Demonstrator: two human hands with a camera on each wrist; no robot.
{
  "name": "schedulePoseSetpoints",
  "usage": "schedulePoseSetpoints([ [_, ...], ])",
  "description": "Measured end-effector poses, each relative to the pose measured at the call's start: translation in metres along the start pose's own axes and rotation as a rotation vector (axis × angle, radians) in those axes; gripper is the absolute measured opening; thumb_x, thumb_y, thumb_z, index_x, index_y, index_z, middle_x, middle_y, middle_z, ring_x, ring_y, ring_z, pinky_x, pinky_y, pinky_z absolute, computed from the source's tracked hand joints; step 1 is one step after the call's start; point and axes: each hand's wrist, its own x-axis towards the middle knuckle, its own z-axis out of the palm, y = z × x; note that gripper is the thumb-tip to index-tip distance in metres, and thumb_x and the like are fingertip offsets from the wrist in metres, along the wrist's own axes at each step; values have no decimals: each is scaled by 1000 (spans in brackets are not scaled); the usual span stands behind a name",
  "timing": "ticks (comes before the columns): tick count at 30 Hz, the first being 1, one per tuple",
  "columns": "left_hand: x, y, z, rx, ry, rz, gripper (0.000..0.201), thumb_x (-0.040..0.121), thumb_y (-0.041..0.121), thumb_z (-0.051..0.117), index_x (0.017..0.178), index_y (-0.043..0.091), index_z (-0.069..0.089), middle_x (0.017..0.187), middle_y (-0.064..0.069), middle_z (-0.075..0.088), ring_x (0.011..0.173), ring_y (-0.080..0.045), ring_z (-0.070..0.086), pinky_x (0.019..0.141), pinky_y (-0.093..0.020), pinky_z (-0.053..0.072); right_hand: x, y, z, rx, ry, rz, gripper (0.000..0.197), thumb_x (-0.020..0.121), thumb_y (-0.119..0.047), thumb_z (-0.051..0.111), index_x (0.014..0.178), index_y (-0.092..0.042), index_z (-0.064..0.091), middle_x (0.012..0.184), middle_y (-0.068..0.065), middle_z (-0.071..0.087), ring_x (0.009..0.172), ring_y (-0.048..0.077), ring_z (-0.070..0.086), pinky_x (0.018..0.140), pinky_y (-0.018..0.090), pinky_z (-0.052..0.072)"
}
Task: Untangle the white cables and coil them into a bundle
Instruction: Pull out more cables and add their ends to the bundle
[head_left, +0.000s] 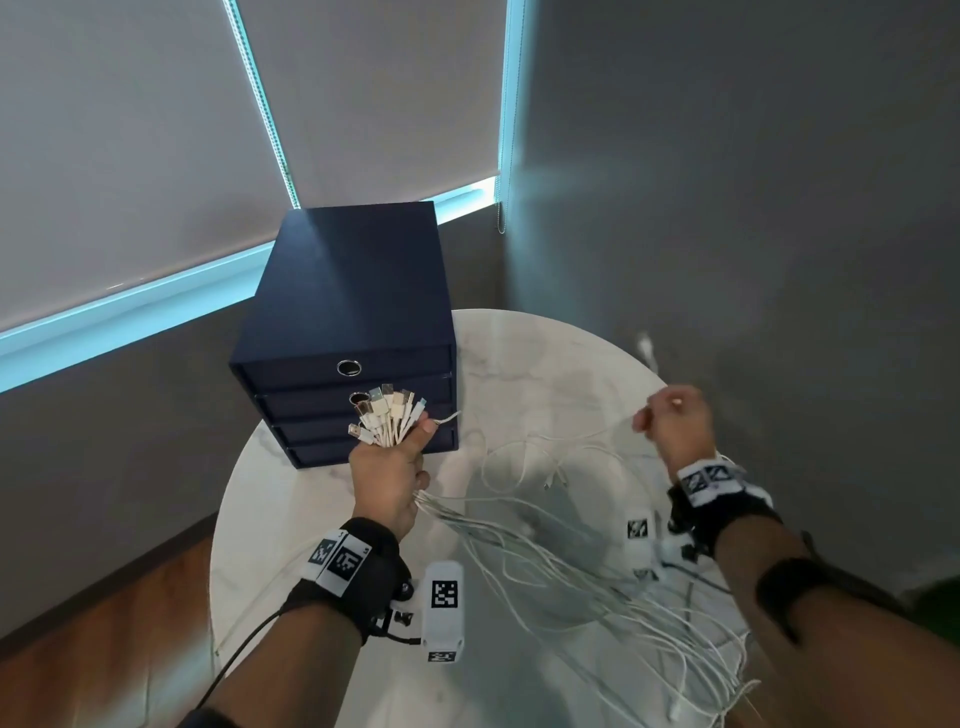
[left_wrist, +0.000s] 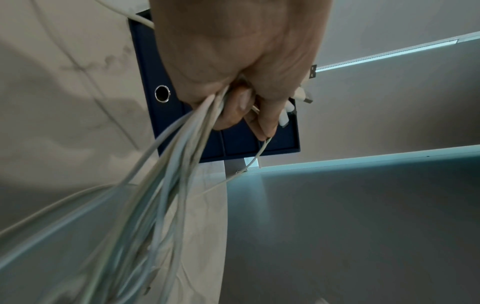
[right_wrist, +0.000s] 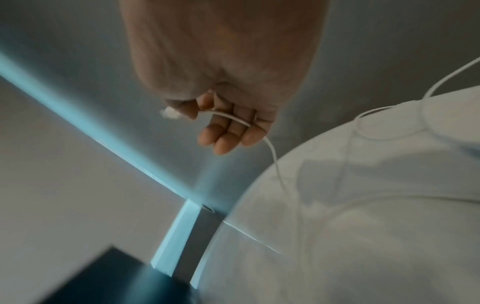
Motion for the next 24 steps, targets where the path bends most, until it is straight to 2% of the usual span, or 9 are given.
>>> schedulePoseSetpoints([
  [3,1,-8,-1,45,1,-26,19,86,1,75,84,17,65,66,3,54,42,-6,30,36,-20,23,22,-45,-16,352,173,63,21,97,-10,40,80,-23,43,52,3,54,39,12,56,49,27,43],
  [8,3,-23,-3,117,19,-71,17,84,2,76,82,14,65,68,-5,47,40,-8,26,37,-19,22,15,-84,-17,559,146,24,21,93,-8,38,76,-19,43,57,5,47,42,19,54,48,26,47],
  [11,1,-26,-1,116,-1,-88,22,83,0,77,76,16,63,60,0,41,39,-8,24,37,-18,22,-4,-85,5,521,-42,-4,26,93,0,44,72,-14,49,45,1,44,42,20,46,53,31,49],
  [13,-1,-25,4,123,-57,-101,20,84,0,76,78,14,63,63,-4,49,39,-8,24,36,-19,21,-24,-76,24,413,-214,-29,27,94,3,43,75,-9,58,44,2,45,46,21,46,59,34,49],
  [16,-3,-22,12,138,-143,-109,11,84,1,75,92,4,67,86,-14,52,40,-8,25,36,-19,22,-60,-63,56,277,-469,-54,22,100,-2,44,93,-1,65,67,11,60,49,17,55,61,34,51],
  [19,-4,-19,17,149,-186,-103,24,83,2,76,104,-4,67,73,-9,43,42,-9,24,36,-20,23,-86,-55,85,171,-680,-6,20,100,-13,50,100,-4,67,98,10,70,61,18,64,71,40,58],
  [20,-4,-19,18,152,-198,-95,23,83,3,77,103,-1,66,68,-6,39,43,-9,24,37,-20,23,-90,-53,92,155,-754,35,19,100,-15,50,99,-5,67,95,8,72,64,20,65,73,41,58],
  [22,-2,-19,16,164,-200,-86,22,83,3,77,101,4,64,65,-4,38,43,-10,24,37,-20,23,-93,-50,102,137,-850,98,19,100,-14,51,92,-7,67,73,4,69,59,20,62,65,36,57],
  [24,1,-20,10,181,-198,-98,17,83,3,77,93,5,64,69,-6,39,43,-11,21,38,-19,21,-87,-49,104,148,-810,96,22,99,-8,51,84,-7,67,60,3,58,49,16,50,53,28,46],
])
